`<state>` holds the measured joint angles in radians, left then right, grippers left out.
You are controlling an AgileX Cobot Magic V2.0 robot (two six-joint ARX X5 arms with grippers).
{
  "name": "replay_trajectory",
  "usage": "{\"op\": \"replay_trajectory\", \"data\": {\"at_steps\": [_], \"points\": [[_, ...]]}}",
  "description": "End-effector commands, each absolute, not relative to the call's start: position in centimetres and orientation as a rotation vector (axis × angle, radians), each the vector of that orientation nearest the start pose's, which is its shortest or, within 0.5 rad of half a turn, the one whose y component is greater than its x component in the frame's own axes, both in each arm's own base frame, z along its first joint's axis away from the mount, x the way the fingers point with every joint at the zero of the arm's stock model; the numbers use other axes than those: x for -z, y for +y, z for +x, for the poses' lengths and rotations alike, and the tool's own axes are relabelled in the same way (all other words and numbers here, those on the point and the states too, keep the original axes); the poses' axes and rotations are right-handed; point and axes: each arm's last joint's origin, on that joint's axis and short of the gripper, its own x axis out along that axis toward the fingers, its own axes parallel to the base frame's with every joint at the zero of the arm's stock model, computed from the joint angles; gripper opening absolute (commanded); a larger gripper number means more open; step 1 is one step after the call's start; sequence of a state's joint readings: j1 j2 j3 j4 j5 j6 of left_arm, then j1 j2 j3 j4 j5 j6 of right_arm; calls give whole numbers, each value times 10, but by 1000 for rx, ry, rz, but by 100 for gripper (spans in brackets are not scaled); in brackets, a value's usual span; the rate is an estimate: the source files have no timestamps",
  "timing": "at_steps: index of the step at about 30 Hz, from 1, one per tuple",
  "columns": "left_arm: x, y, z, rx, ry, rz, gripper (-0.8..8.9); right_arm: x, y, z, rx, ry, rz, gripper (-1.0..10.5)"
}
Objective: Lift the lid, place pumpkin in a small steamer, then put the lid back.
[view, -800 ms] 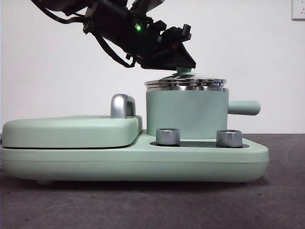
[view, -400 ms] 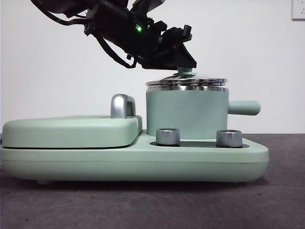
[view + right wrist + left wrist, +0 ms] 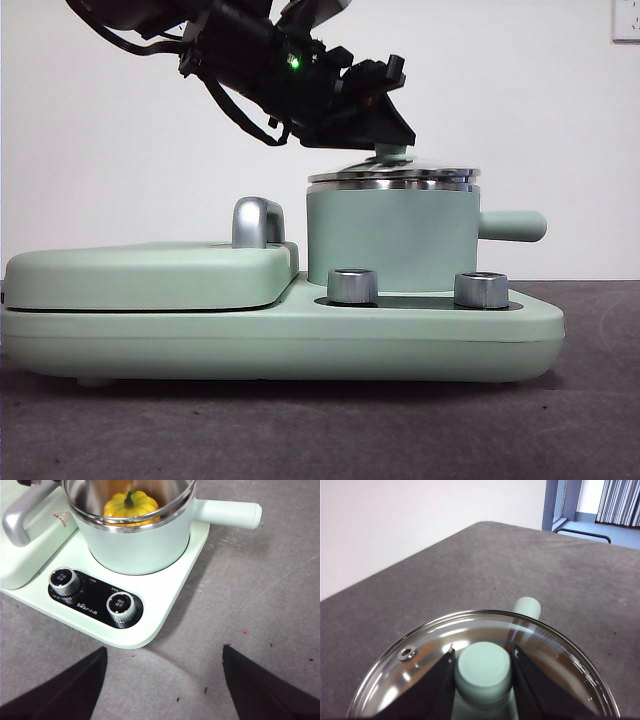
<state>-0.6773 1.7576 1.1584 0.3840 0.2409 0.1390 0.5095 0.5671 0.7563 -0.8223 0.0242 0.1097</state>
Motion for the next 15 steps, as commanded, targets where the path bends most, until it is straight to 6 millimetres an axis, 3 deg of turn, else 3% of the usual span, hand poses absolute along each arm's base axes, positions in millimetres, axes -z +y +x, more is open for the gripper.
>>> {"op": "replay_trajectory", "data": {"at_steps": [1,15], "points": [[-257,-263,310,945,119,180,10,-294,52,93,-435,639,-60,354],[-255,-264,310,947,201,195,10,-294,52,93,-435,639,-60,354]]}}
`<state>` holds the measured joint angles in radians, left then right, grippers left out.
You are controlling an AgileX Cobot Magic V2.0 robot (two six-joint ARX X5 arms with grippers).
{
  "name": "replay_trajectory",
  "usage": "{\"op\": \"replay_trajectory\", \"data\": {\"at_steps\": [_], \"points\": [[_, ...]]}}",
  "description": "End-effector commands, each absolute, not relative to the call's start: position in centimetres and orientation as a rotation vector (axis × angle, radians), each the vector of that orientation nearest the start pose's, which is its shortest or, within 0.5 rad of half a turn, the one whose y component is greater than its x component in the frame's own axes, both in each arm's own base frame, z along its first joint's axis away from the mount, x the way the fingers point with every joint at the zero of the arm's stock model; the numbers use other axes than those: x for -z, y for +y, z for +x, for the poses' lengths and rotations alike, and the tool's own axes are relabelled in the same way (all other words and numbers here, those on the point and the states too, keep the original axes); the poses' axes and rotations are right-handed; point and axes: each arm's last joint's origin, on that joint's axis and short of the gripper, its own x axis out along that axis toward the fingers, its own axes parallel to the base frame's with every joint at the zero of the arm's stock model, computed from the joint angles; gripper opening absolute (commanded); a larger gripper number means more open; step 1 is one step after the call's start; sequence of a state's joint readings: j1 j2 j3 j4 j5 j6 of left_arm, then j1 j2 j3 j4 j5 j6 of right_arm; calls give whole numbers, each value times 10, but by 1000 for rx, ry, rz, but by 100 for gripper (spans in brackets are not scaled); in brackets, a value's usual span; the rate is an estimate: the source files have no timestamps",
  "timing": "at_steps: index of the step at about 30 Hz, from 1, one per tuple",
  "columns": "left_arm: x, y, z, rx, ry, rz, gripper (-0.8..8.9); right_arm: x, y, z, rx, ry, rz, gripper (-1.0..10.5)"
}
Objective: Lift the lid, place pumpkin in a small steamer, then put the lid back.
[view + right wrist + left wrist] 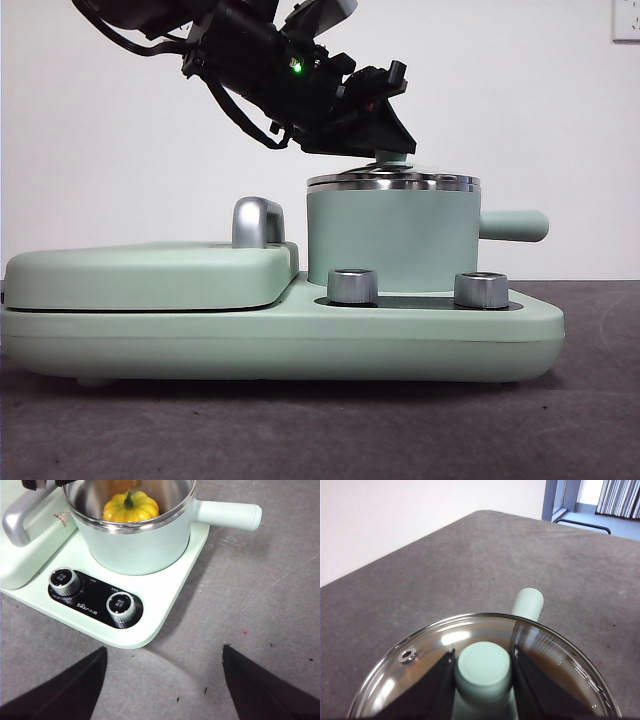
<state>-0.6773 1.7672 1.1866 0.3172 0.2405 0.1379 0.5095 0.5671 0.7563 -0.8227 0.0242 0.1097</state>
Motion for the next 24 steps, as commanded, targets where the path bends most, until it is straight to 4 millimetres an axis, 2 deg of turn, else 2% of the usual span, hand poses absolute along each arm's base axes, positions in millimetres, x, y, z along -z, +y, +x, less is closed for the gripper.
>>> {"op": "replay_trajectory", "data": {"at_steps": [1,20,22,24], "points": [[-255,-264,311,947,203,195,10,-294,52,93,-435,639,-60,354],[-254,-264,311,930,278,213,12,-294,52,92,-436,642,-60,354],[-255,-264,311,930,265,209,57,-293,51,92,-435,647,-62,354],[-256,-264,311,929,257,201,176,-292,51,92,-434,656,-64,354]]}}
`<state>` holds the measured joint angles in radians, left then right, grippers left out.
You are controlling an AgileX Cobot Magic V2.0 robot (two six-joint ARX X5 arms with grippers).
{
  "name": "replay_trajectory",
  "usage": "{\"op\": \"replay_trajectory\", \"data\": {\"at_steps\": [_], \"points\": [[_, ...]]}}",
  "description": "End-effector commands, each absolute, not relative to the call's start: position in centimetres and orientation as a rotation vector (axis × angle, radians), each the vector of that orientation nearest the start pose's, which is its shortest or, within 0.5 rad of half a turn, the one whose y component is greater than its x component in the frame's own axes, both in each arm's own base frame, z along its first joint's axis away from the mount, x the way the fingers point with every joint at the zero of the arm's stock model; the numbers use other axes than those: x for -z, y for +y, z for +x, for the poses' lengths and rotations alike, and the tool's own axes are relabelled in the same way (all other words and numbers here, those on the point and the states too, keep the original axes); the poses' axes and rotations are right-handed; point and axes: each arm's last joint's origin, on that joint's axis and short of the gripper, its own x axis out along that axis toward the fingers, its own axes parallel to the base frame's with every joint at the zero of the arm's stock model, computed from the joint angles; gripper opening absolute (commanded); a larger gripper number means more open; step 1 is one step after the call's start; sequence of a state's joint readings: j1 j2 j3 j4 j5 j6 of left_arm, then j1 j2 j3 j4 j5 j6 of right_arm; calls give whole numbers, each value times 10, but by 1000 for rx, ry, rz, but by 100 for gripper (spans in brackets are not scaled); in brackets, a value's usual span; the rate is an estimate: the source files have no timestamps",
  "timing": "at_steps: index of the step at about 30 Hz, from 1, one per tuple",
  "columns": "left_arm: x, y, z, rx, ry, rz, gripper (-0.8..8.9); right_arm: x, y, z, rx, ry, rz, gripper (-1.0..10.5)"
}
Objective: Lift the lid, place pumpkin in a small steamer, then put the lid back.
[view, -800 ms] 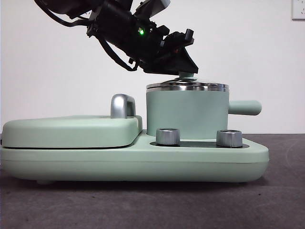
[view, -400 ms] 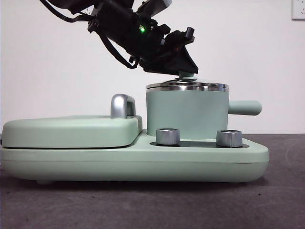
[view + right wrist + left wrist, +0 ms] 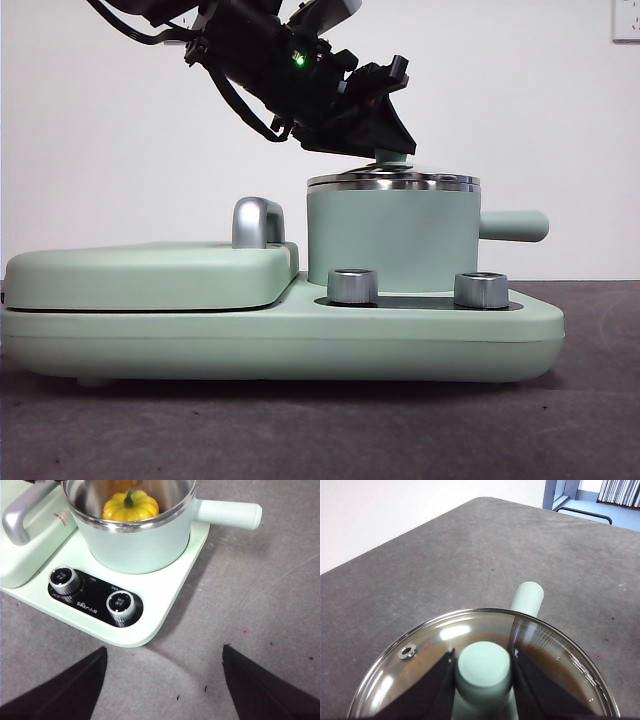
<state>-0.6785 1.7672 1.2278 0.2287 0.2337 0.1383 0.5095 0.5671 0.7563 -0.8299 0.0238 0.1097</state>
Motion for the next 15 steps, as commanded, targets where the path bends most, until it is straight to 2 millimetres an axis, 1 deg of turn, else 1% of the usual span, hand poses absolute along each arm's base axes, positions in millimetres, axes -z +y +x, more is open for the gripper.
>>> {"op": "replay_trajectory", "data": {"at_steps": [1,3,4,8,15], "points": [[-256,-264,311,929,254,199,231,-292,51,91,-433,662,-67,354],[-257,-264,311,928,256,192,301,-291,51,91,-432,671,-69,354],[-257,-264,311,927,259,186,316,-291,51,91,-432,674,-70,354],[-262,-263,309,925,254,169,316,-291,50,91,-432,676,-71,354],[-283,-254,302,910,252,99,315,-291,50,91,-432,676,-71,354]]}}
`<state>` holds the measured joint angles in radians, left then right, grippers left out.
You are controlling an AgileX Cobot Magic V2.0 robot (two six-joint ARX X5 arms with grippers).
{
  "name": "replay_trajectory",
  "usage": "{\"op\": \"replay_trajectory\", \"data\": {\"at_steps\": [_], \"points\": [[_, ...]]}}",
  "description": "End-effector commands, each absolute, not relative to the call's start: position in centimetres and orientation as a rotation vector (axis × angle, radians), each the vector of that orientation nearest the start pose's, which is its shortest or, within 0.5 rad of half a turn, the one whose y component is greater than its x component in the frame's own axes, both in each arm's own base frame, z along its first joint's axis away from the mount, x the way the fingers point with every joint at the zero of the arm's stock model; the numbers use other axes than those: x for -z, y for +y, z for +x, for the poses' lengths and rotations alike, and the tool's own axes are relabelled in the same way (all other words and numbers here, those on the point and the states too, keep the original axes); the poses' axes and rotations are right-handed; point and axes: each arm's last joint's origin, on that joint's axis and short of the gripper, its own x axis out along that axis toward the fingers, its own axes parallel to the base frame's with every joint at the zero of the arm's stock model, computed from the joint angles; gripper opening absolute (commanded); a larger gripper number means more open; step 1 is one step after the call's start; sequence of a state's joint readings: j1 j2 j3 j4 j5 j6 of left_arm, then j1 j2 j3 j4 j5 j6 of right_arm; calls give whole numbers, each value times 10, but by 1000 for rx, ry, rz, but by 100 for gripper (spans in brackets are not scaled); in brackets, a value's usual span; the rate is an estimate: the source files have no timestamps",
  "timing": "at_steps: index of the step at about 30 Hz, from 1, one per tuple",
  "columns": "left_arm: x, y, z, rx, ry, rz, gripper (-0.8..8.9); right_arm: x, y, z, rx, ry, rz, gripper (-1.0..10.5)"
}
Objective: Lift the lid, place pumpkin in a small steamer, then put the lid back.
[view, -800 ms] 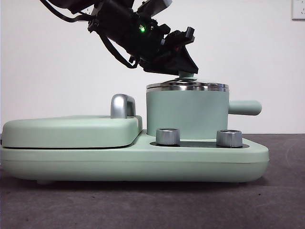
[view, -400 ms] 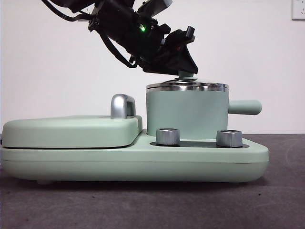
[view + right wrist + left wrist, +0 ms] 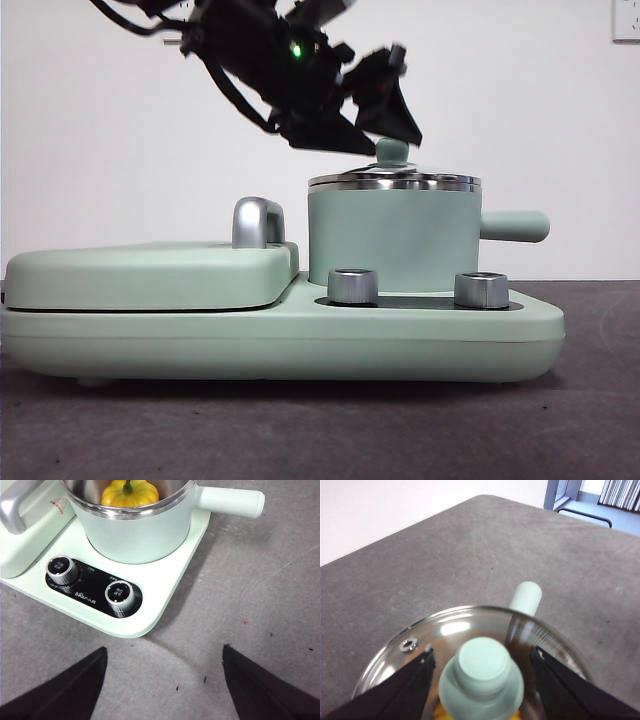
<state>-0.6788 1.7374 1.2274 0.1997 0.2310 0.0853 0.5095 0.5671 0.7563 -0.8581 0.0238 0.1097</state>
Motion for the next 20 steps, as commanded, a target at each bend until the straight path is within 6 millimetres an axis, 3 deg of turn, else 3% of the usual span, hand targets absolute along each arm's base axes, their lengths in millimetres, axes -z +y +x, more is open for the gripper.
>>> {"op": "replay_trajectory", "data": {"at_steps": [1,11,20], "points": [[-287,-251,300,906,261,85,315,-291,50,91,-432,676,-71,354],[-317,-213,283,810,445,-83,315,-291,51,90,-443,677,-67,354],[-319,-162,265,691,549,-115,313,-295,53,93,-489,632,-42,355]]}}
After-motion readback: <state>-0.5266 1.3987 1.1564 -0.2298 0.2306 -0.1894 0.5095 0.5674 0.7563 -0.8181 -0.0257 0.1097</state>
